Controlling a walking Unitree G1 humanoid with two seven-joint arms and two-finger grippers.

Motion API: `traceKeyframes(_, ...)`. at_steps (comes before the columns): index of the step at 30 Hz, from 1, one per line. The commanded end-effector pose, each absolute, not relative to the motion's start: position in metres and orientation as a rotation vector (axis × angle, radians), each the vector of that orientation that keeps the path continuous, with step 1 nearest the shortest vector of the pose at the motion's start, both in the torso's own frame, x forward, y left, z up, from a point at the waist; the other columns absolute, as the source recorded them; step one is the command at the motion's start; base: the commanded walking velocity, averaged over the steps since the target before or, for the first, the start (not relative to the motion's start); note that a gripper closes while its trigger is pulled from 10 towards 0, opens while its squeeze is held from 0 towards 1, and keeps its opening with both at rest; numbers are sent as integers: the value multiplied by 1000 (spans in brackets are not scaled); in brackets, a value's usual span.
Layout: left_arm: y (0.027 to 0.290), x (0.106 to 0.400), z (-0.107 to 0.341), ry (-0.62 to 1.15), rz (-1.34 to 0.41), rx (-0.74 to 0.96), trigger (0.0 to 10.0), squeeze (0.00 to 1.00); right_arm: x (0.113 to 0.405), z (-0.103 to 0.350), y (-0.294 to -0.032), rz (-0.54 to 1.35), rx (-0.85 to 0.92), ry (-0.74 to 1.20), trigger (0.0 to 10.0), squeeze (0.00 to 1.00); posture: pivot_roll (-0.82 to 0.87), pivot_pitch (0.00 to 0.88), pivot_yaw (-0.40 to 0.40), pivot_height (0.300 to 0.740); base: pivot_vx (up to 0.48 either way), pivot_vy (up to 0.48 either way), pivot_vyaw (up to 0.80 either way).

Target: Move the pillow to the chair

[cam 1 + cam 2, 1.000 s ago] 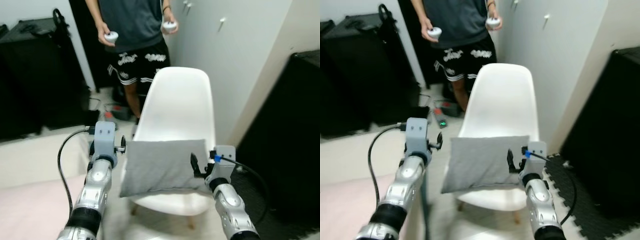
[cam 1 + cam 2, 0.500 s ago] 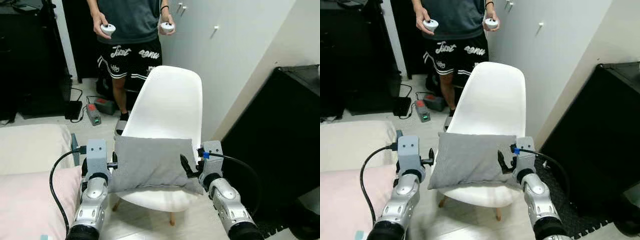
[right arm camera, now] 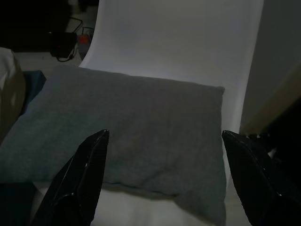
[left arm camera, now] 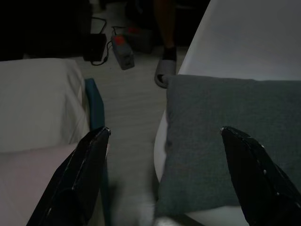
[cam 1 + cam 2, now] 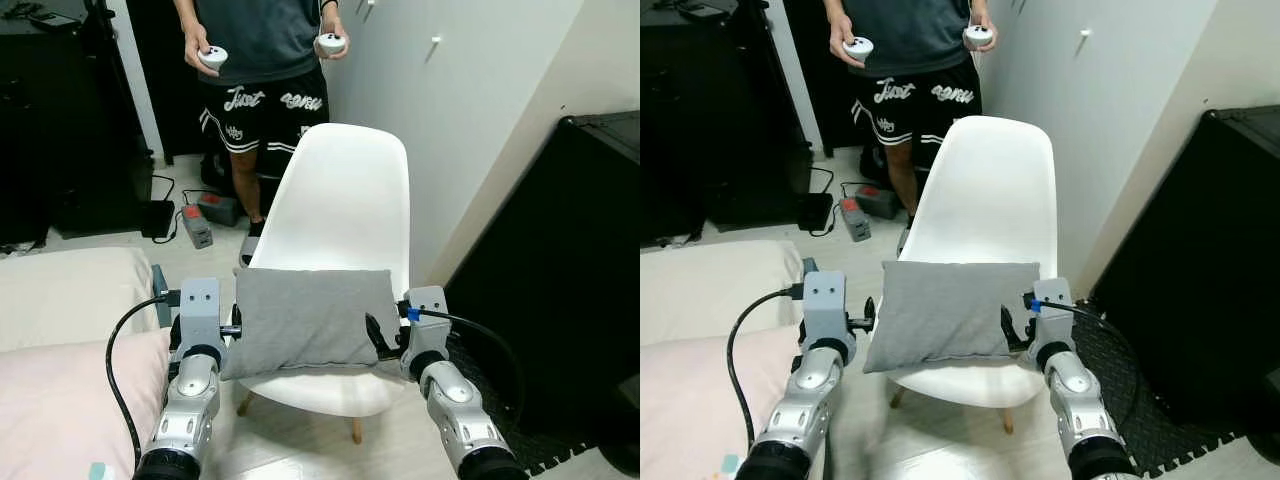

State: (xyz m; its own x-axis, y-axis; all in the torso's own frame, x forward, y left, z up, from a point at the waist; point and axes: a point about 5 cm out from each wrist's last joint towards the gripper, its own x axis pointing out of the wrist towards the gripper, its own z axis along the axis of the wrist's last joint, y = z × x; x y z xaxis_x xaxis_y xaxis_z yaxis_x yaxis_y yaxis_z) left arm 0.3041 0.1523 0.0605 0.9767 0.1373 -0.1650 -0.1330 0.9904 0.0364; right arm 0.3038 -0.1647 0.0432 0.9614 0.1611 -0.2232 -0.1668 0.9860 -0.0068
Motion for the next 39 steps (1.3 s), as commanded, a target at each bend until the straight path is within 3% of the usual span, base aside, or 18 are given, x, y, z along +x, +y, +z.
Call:
traceKeyframes(1, 147, 304, 60, 176, 111, 31, 10000, 0, 298, 36, -168, 148, -15, 252, 10000, 0, -44, 99, -40, 740, 0, 0, -800)
traceKeyframes(25, 150, 305, 64, 164, 107, 45, 10000, 0, 297, 33, -163, 144, 5, 257, 10000, 0, -24, 92, -36, 740, 0, 0, -800)
traceKeyframes(39, 163, 299, 47, 242, 114, 114, 10000, 0, 287, 11, -180, 27, 10, 366, 10000, 0, -5, 99, -21, 740, 0, 0, -800)
